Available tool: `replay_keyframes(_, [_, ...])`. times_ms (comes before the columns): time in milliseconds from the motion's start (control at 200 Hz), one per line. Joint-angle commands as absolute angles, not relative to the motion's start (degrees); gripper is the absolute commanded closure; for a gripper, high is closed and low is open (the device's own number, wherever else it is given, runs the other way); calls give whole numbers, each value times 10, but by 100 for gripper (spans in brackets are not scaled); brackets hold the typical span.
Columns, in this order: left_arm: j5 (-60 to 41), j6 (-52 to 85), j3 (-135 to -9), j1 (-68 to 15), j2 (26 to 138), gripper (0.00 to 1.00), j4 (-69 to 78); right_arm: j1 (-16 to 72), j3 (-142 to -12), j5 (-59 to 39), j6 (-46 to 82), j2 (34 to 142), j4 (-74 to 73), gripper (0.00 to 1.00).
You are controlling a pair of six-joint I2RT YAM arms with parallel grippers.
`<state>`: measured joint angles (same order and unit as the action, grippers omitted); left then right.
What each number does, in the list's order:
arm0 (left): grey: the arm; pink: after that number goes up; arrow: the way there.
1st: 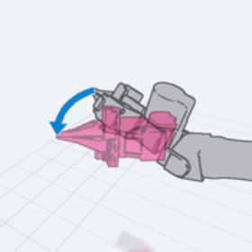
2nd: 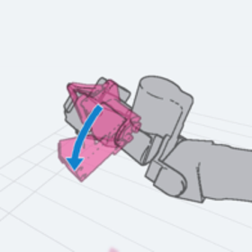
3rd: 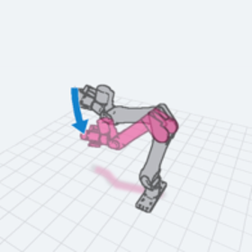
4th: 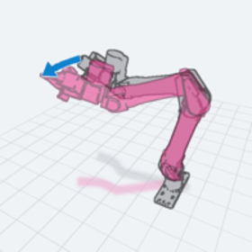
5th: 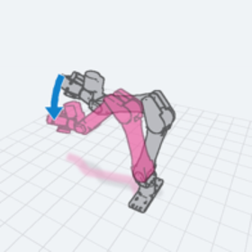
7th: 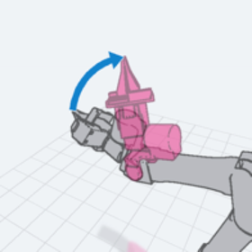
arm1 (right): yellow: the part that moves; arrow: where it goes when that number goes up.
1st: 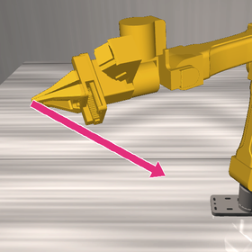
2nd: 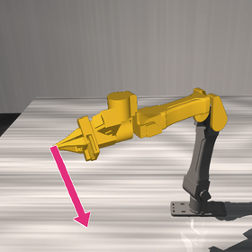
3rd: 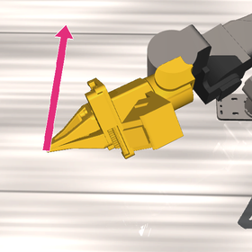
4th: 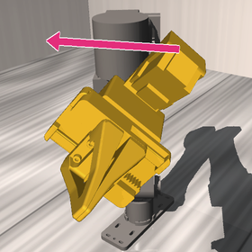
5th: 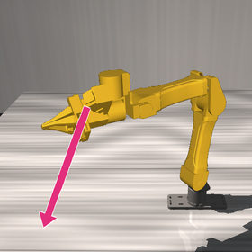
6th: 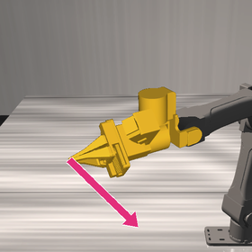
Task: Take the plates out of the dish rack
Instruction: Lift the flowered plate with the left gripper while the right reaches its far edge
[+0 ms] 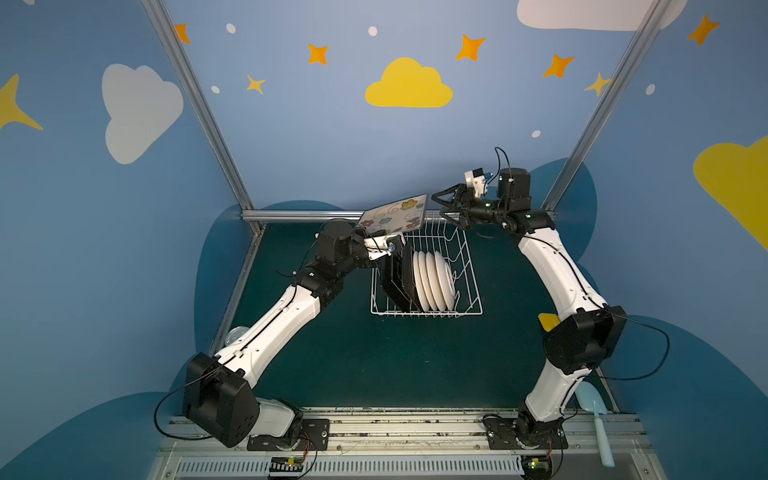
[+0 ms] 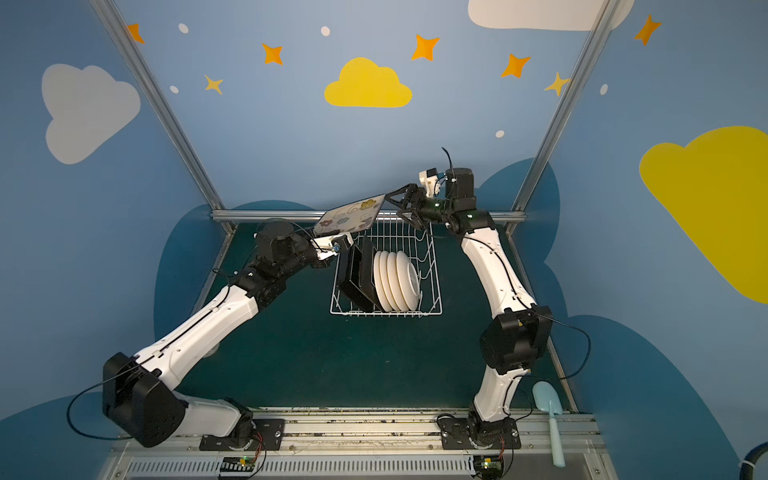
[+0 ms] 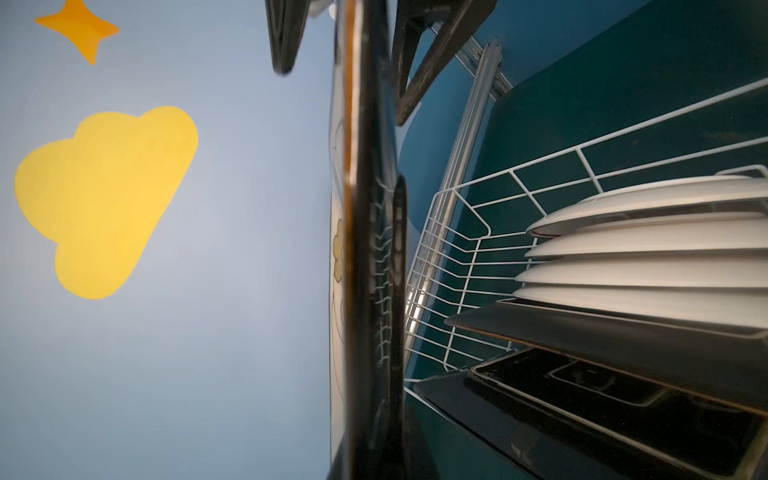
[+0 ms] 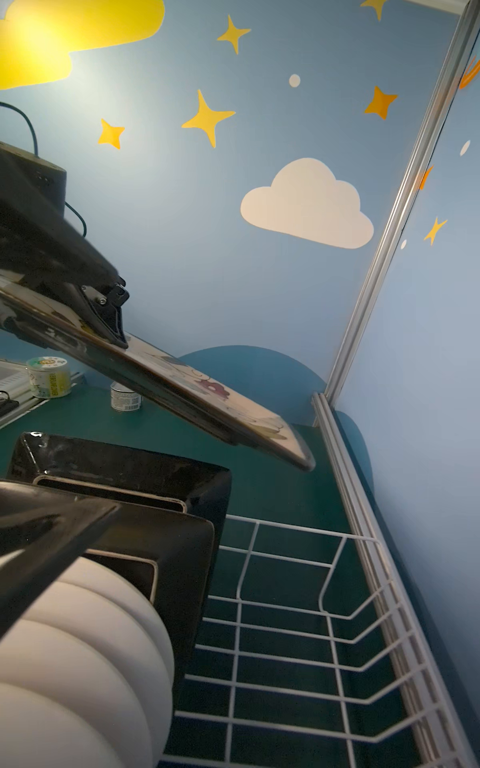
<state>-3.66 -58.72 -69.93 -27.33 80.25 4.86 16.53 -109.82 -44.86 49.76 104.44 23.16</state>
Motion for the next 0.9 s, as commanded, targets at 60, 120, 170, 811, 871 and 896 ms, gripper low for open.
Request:
replay_keyframes(60, [-20, -644, -709, -284, 785, 95, 241, 187, -1122, -440, 486, 1054, 286, 23])
replay_keyframes(120, [-20, -652, -708, -286, 788, 94, 242, 193, -1125, -426, 483, 1056, 301, 25])
replay_keyframes(170, [-20, -656, -708, -287, 789, 93, 240, 199, -1128, -417, 478, 1059, 310, 27])
replay_keyframes(811, [4, -719, -683, -311, 802, 88, 256, 223, -1203, -376, 424, 1114, 431, 77])
replay_keyframes(871, [5, -717, -681, -312, 804, 88, 257, 223, -1203, -381, 428, 1114, 427, 83])
replay_keyframes(896, [5, -715, -680, -312, 804, 87, 258, 224, -1203, -384, 429, 1115, 424, 86])
